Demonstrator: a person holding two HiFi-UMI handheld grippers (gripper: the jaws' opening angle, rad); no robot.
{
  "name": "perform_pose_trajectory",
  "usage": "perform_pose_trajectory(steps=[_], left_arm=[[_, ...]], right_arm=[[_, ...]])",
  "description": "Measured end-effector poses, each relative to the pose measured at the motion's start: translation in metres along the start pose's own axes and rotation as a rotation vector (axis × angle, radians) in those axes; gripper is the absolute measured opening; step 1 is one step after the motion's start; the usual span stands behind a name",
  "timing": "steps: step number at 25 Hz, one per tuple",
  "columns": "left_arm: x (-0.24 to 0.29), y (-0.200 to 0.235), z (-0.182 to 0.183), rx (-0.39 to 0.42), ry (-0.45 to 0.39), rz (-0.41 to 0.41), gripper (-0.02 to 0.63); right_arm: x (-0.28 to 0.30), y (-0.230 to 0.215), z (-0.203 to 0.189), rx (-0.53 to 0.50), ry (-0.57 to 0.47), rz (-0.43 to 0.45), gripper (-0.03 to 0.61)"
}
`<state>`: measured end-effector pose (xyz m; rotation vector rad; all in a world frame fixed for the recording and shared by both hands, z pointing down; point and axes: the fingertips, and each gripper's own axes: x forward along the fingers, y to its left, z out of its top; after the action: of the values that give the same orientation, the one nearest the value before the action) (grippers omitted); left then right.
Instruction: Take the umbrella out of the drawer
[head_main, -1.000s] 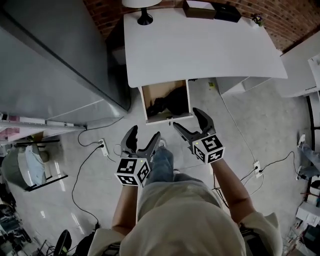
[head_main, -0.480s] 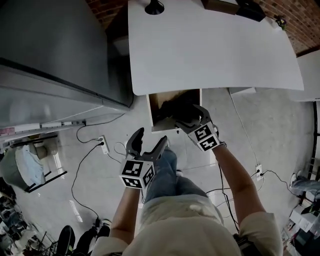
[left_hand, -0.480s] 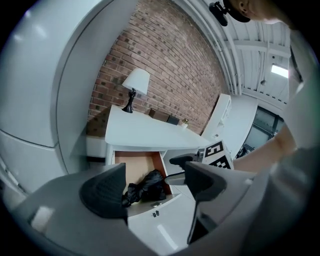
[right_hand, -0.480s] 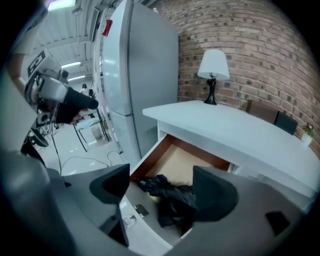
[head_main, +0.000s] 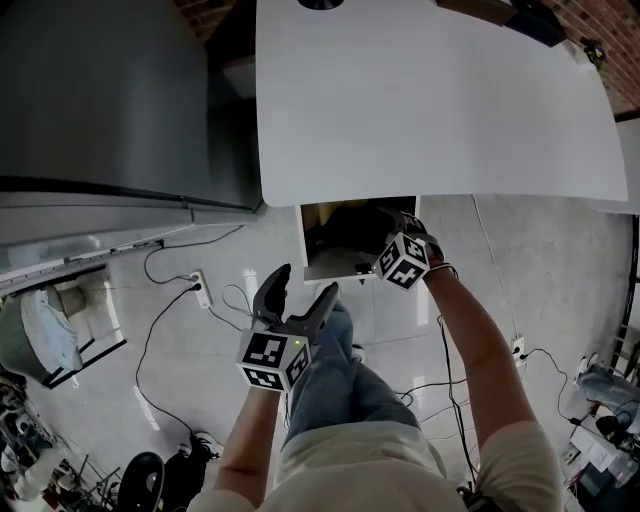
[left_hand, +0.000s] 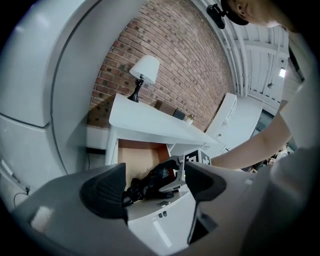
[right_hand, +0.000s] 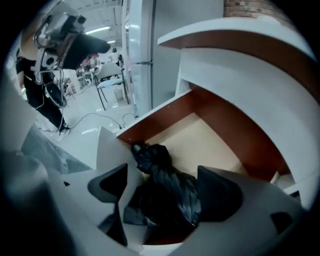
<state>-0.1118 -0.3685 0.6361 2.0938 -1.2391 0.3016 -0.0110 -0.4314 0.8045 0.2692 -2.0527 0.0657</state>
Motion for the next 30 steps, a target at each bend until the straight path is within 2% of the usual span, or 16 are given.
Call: perform_pose_trajectory(steps=[3, 7, 10, 18, 24, 27, 30], left_arm=[[0.008, 0.006, -0.007, -0.008, 0.007, -0.002, 0.357], [0.018, 0.014, -0.014, -0.027, 0.014, 0.002, 0.357], [0.022, 0.022, -0.019, -0.047, 0.017, 0.009, 0.357], [0.031, 0.037, -0.038, -0.069, 0.035, 0.016, 0.357], [0.030, 0.044, -0.049, -0.094, 0.041, 0.026, 0.357], [0.027, 0.043, -0.049, -0.097, 0.037, 0.026, 0.357], [0.024, 0.041, -0.046, -0.093, 0.025, 0.029, 0.357]], right_arm=[[0.023, 0.004, -0.013, -0.115, 0.071, 0.061, 0.433], [0.049, 0.004, -0.036, -0.318, 0.192, 0.115, 0.443], [0.066, -0.002, -0.050, -0.406, 0.259, 0.139, 0.448], [0.095, -0.019, -0.063, -0.449, 0.326, 0.134, 0.449], [0.103, -0.026, -0.065, -0.487, 0.321, 0.059, 0.444], [0.099, -0.023, -0.067, -0.493, 0.361, 0.068, 0.351], [0.094, -0.018, -0.068, -0.489, 0.412, 0.098, 0.285]])
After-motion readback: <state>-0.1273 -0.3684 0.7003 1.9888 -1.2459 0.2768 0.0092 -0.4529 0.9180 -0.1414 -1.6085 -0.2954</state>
